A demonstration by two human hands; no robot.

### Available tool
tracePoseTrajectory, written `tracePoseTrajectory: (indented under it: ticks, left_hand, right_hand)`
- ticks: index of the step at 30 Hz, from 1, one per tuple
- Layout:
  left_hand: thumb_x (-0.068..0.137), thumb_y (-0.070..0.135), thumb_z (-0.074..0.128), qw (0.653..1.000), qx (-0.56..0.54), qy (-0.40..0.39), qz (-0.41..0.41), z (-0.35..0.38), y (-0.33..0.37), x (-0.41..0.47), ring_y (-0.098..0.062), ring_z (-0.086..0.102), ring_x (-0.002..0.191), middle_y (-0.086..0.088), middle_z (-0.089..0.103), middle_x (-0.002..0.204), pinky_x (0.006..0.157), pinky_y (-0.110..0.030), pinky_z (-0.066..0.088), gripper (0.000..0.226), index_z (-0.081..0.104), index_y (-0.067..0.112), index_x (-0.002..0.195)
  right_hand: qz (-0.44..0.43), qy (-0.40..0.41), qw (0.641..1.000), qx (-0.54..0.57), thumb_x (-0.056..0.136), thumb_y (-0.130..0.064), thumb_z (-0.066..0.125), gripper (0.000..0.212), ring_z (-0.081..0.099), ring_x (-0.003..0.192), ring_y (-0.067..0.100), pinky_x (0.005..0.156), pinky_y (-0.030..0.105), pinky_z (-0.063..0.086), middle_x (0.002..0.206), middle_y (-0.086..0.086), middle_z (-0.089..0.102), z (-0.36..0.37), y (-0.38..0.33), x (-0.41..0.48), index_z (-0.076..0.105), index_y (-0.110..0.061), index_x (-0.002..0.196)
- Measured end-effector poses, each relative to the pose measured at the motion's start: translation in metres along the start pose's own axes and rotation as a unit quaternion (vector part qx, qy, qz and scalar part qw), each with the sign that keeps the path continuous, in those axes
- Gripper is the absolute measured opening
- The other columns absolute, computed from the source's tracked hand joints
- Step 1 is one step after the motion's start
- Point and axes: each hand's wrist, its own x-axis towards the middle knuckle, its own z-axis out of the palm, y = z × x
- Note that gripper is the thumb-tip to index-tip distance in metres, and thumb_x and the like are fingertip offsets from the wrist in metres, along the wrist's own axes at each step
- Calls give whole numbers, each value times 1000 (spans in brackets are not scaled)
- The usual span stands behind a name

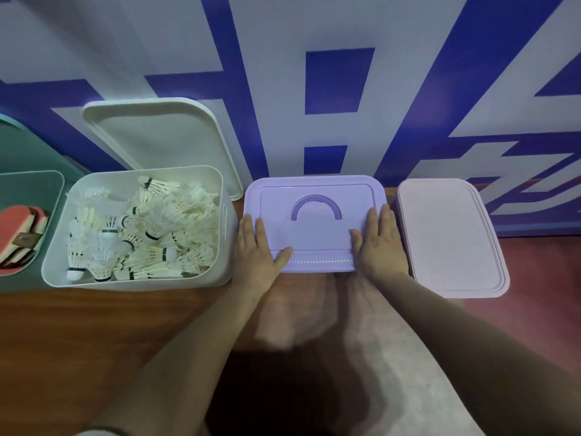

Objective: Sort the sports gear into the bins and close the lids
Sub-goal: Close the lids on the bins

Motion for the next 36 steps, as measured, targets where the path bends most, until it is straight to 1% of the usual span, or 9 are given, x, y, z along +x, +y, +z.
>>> tracePoseTrajectory:
  ticks: [3, 5, 9, 12, 15, 20, 27, 33, 36]
  left_hand:
    - [85, 71, 34, 999, 14, -40, -19, -16, 3, 1, -39, 19, 145, -28, 14, 157, 117, -44, 23, 97, 23, -2, 149]
    - [89, 65, 41, 996, 17, -78, -29, -27, 3, 5, -33, 12, 147, -21, 5, 160, 118, -40, 21, 91, 14, 5, 152]
    - [92, 46, 53, 996, -29, -81, 3, -74, 0, 10, -33, 42, 128, -19, 41, 141, 104, -41, 39, 64, 37, 5, 139]
    - [92, 37, 54, 998, -56, -33, 8, -118, -9, 4, -32, 50, 118, -16, 49, 129, 97, -40, 43, 51, 46, 8, 132]
    - [91, 34, 55, 996, -72, 34, -35, -164, -24, -6, -33, 51, 116, -15, 52, 123, 96, -39, 43, 43, 51, 8, 125]
    - [89, 45, 55, 988, -52, 99, -109, -228, -59, -33, -28, 50, 117, -10, 49, 129, 100, -40, 42, 47, 55, 14, 125]
    - [87, 51, 56, 975, -85, 125, -165, -268, -126, -51, -30, 47, 122, -10, 43, 135, 99, -41, 40, 59, 46, 15, 133]
    - [88, 45, 58, 971, -152, 108, -151, -275, -182, 0, -30, 45, 125, -13, 43, 138, 102, -42, 39, 61, 42, 10, 135]
    - [87, 45, 58, 972, -180, 81, -127, -277, -202, 40, -30, 43, 127, -13, 39, 142, 102, -41, 39, 66, 37, 10, 139]
  right_hand:
    - [11, -32, 999, -18, 102, -51, 21, 70, -3, 151, 29, 122, 38, 5, 163, 14, -5, -11, -6, 1, 4, -10, 155]
    - [17, -42, 998, -32, 101, -48, 28, 68, 10, 148, 35, 122, 42, 13, 161, 20, 7, -21, -13, 4, 12, -6, 153]
    - [15, -10, 1000, -17, 96, -54, 37, 71, 30, 140, 34, 116, 46, 29, 155, 17, 26, -53, -35, -8, 22, -8, 148]
    - [-12, 0, 1000, -16, 94, -55, 42, 71, 39, 132, 36, 110, 45, 36, 147, 20, 36, -80, -54, -21, 29, -6, 144]
    - [-29, -2, 999, -19, 95, -56, 42, 69, 45, 126, 36, 104, 44, 39, 141, 21, 44, -106, -78, -28, 33, -7, 142]
    - [-95, 13, 995, 31, 94, -55, 46, 63, 51, 117, 32, 96, 41, 46, 134, 15, 47, -133, -136, -38, 39, -9, 136]
    - [-150, -9, 984, 94, 95, -52, 49, 61, 50, 117, 30, 94, 40, 46, 135, 14, 43, -132, -225, -56, 38, -9, 136]
    - [-119, -8, 982, 147, 92, -55, 50, 62, 55, 109, 32, 93, 45, 49, 130, 14, 44, -119, -299, -23, 38, -9, 132]
    - [-74, 9, 981, 177, 92, -56, 51, 68, 54, 114, 33, 96, 46, 47, 135, 15, 41, -108, -329, 1, 34, -9, 137]
